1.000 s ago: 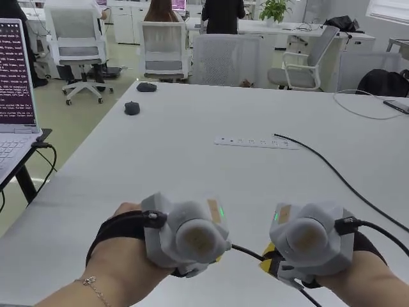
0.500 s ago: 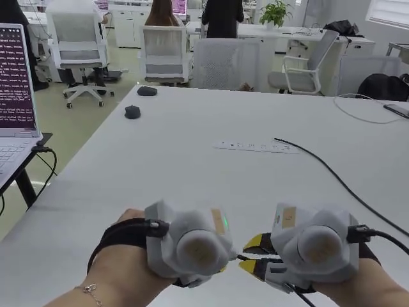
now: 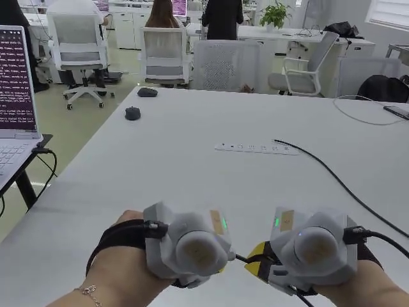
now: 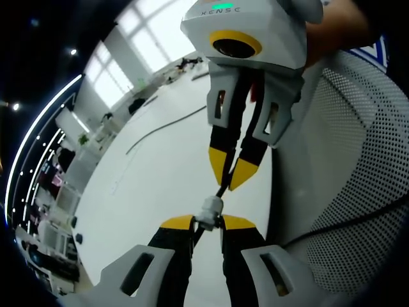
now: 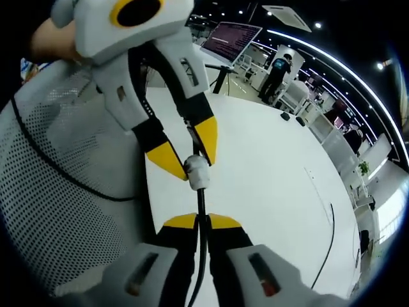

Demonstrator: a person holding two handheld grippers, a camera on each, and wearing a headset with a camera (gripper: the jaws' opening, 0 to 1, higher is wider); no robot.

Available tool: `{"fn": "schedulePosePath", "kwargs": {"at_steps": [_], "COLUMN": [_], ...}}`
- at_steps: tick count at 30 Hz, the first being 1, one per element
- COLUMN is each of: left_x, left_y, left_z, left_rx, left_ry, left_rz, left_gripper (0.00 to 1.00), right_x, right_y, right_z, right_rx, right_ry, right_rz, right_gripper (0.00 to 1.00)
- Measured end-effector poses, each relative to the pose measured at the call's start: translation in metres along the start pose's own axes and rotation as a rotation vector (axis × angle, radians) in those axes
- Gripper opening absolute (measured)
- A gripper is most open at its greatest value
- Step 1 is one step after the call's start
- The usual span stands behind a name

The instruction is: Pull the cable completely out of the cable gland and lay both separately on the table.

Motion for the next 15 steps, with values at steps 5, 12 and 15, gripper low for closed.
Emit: {"fn": "schedulePosePath", "kwargs": {"at_steps": [5, 12, 15], "left_x": [0.000, 0.000, 0.000], "left_y": [0.000, 0.000, 0.000], "left_z": [0.000, 0.000, 0.000], "left_rx": [-0.003, -0.003, -0.005], "left_ry": [0.004, 0.006, 0.004], "left_rz": [0.003, 0.004, 0.003], "left_gripper": [0.16, 0.16, 0.16], "right_x": [0.001, 0.003, 0.002], "right_y": [-0.006, -0.013, -0.014], "right_z": [0.000, -0.001, -0.001], "right_rx": [-0.039, -0.088, -0.106], "right_ry": [-0.006, -0.010, -0.002], "right_rz": [-0.025, -0.051, -0.038], "right_gripper": [0.03, 0.04, 0.06]}}
Point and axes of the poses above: the centre of the closed fingertips' face, and the gripper's own axes: z roughly backward along the fingers, x roughly to its right, y roughly out of its top, the point moved 9 cm from there along z, roughly backward along the fingers
